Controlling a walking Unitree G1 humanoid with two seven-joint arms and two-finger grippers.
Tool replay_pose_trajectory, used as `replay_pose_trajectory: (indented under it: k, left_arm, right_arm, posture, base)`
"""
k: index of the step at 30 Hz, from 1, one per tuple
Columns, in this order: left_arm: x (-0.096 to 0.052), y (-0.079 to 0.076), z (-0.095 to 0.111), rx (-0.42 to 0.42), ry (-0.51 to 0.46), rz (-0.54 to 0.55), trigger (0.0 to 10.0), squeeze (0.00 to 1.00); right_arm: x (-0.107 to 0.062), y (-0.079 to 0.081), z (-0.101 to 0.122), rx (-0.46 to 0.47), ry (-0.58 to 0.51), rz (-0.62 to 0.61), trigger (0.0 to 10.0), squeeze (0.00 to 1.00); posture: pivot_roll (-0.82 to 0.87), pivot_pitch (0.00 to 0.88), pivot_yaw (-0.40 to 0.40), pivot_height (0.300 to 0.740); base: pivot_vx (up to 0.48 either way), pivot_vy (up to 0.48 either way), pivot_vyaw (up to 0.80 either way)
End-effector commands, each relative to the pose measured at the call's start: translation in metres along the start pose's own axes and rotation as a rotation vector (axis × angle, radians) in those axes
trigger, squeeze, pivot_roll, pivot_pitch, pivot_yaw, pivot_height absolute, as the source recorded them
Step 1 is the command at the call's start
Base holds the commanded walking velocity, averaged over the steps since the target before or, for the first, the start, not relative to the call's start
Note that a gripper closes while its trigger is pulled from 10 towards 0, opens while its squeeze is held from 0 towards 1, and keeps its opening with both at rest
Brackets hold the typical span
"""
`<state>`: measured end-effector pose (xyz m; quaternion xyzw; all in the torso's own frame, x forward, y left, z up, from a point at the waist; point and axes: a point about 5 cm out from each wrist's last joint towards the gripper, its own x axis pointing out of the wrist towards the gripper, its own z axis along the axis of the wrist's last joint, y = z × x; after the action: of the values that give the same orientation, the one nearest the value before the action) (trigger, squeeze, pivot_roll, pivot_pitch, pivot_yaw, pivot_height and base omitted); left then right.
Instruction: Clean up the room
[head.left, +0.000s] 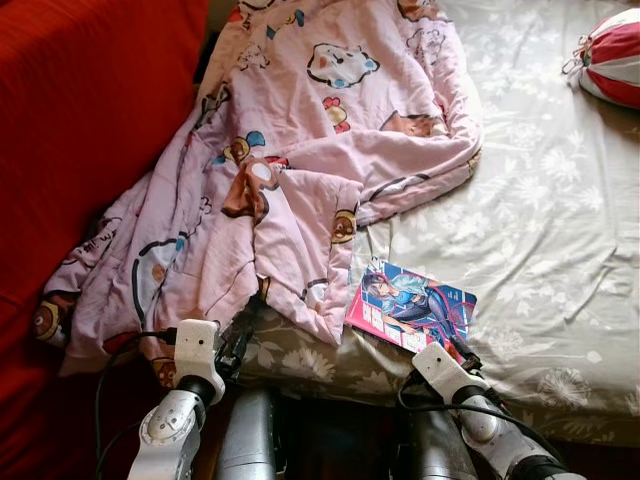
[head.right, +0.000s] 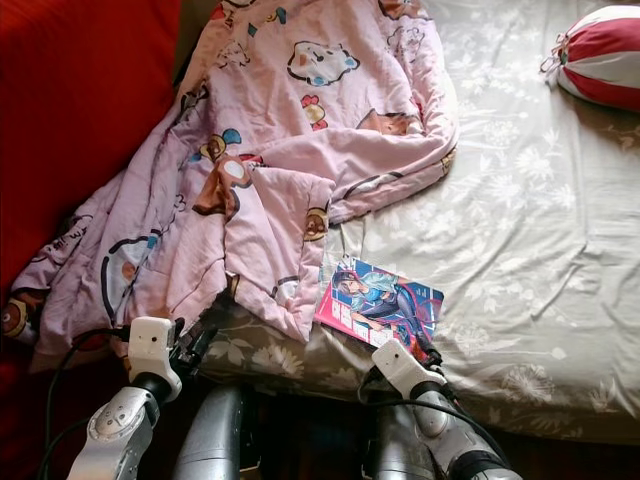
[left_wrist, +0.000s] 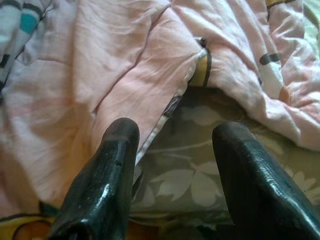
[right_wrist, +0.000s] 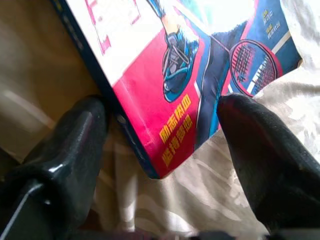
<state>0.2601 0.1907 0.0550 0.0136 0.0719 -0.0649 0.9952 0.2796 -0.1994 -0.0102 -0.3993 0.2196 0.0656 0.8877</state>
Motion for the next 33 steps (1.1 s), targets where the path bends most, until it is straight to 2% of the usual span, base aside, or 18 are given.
replay_pose_trajectory:
  k: [1,5,11,15,20,29,30,31,32,33]
  left_arm:
    - [-0.009,0.004,-0.008,-0.017,0.033,0.022,10.0,0.00]
    - [-0.014,0.002,-0.011,-0.021,0.044,0.022,10.0,0.00]
    - [-0.027,-0.002,-0.015,-0.029,0.064,0.023,10.0,0.00]
    - [-0.031,-0.003,-0.014,-0.029,0.068,0.025,10.0,0.00]
    - [-0.035,-0.003,-0.016,-0.031,0.075,0.031,10.0,0.00]
    - [-0.042,-0.007,-0.018,-0.039,0.094,0.040,10.0,0.00]
    - [-0.043,-0.007,-0.019,-0.041,0.097,0.043,10.0,0.00]
    - [-0.043,-0.007,-0.020,-0.042,0.099,0.044,10.0,0.00]
    - [-0.043,-0.007,-0.020,-0.042,0.099,0.044,10.0,0.00]
    - [-0.044,-0.007,-0.020,-0.043,0.101,0.044,10.0,0.00]
  right_arm:
    - [-0.003,0.003,-0.009,-0.024,0.029,0.000,10.0,0.00]
    - [-0.002,-0.003,-0.009,-0.024,0.034,-0.025,10.0,0.00]
    - [-0.004,0.006,-0.010,-0.071,0.024,0.012,10.0,0.00]
    - [-0.005,0.006,-0.010,-0.091,0.011,0.001,10.0,0.00]
    - [-0.002,-0.008,-0.004,-0.109,-0.029,-0.105,10.0,0.00]
    - [0.003,-0.016,-0.001,-0.120,-0.005,-0.092,10.0,0.00]
    - [0.004,-0.019,0.001,-0.114,-0.008,-0.098,3.9,0.00]
    - [0.004,-0.019,0.002,-0.114,-0.009,-0.100,1.7,0.00]
    - [0.005,-0.020,0.002,-0.113,-0.010,-0.101,1.7,0.00]
    - [0.005,-0.020,0.003,-0.102,-0.007,-0.100,0.0,0.00]
  posture:
    - [0.17,0.347,0.046,0.622]
    - [0.17,0.357,0.045,0.622]
    - [0.17,0.385,0.038,0.622]
    - [0.18,0.393,0.037,0.622]
    - [0.18,0.409,0.033,0.622]
    - [0.18,0.426,0.020,0.622]
    - [0.18,0.428,0.019,0.622]
    - [0.18,0.428,0.019,0.622]
    - [0.18,0.430,0.016,0.622]
    - [0.18,0.430,0.016,0.622]
  base:
    - [0.000,0.000,0.00]
    - [0.000,0.000,0.00]
    - [0.000,0.000,0.00]
    - [0.000,0.000,0.00]
    - [0.000,0.000,0.00]
    - [0.000,0.000,0.00]
    - [0.000,0.000,0.00]
    - [0.000,0.000,0.00]
    - [0.000,0.000,0.00]
    - [0.000,0.000,0.00]
